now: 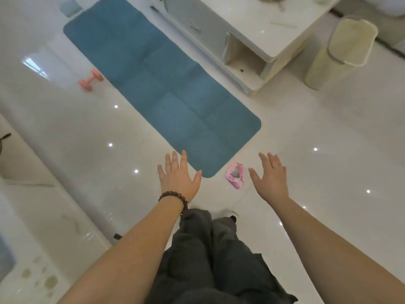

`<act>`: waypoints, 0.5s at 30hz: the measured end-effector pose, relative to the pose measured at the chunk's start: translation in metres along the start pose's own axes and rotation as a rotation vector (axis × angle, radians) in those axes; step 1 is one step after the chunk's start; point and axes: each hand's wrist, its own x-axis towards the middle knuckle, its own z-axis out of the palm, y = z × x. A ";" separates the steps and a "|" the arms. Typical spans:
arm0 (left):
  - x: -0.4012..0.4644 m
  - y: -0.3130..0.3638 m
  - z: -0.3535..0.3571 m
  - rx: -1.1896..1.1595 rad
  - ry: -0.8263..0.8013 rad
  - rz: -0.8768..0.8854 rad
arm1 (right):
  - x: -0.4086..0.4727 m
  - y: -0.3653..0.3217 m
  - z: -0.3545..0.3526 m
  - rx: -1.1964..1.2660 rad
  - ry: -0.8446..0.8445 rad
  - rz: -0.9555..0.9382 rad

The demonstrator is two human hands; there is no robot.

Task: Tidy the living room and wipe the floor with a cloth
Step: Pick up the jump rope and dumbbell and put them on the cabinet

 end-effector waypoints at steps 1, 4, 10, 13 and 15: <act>0.007 0.002 0.004 0.007 0.001 0.017 | 0.002 0.004 0.006 0.012 -0.010 0.016; 0.031 0.005 0.023 0.031 0.002 0.050 | 0.016 0.020 0.031 0.049 -0.040 0.059; 0.105 0.010 0.121 0.058 -0.076 0.049 | 0.077 0.082 0.147 0.045 -0.120 0.102; 0.152 0.010 0.202 0.062 -0.117 0.049 | 0.119 0.123 0.233 0.020 -0.196 0.110; 0.184 0.006 0.261 0.077 -0.143 0.049 | 0.151 0.152 0.294 -0.020 -0.235 0.107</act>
